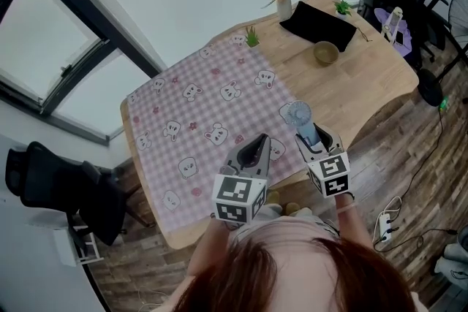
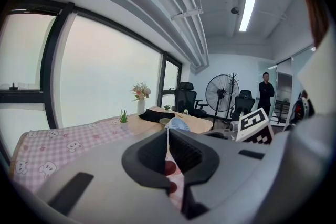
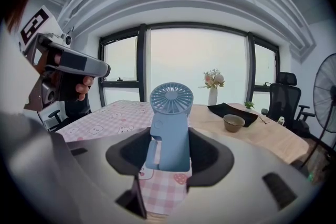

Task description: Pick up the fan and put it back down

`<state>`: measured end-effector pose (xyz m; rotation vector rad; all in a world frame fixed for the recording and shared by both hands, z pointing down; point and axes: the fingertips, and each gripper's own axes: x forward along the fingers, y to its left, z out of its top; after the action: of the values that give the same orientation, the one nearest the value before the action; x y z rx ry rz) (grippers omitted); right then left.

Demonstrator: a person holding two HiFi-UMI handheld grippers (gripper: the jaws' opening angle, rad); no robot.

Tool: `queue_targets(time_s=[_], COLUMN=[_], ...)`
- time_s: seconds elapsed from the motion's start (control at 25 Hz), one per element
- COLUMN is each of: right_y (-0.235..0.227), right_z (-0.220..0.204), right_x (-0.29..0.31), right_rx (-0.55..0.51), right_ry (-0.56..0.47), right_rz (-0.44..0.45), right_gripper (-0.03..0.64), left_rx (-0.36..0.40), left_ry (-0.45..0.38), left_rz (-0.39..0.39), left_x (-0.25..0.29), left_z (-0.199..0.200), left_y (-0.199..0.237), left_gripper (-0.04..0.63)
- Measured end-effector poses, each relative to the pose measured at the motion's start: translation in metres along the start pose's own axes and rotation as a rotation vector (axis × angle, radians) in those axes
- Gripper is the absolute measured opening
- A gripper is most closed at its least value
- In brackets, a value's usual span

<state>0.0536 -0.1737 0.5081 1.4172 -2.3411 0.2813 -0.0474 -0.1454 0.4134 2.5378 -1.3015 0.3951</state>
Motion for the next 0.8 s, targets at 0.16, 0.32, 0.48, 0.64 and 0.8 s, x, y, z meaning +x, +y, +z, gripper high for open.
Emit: queue_targets(time_s=[0.16, 0.32, 0.48, 0.64, 0.8], right_y=[-0.002, -0.001, 0.000, 0.000, 0.001], right_z=[0.012, 0.021, 0.031, 0.043, 0.060], right_x=[-0.005, -0.014, -0.020, -0.029, -0.041], right_rx=[-0.004, -0.001, 0.003, 0.001, 0.014], right_ry=[-0.028, -0.059, -0.091, -0.130, -0.179], right_rz=[0.000, 0.006, 0.013, 0.015, 0.029], right_gripper=[0.212, 0.212, 0.212, 0.212, 0.212], left_rx=[0.007, 0.016, 0.022, 0.025, 0.030], left_ry=[-0.011, -0.017, -0.022, -0.032, -0.037], left_rz=[0.000, 0.001, 0.003, 0.006, 0.005], left_x=[0.001, -0.001, -0.002, -0.005, -0.006], left_z=[0.005, 0.006, 0.008, 0.011, 0.014], left_y=[-0.001, -0.005, -0.007, -0.009, -0.013], left_gripper=[0.015, 0.015, 0.015, 0.015, 0.015])
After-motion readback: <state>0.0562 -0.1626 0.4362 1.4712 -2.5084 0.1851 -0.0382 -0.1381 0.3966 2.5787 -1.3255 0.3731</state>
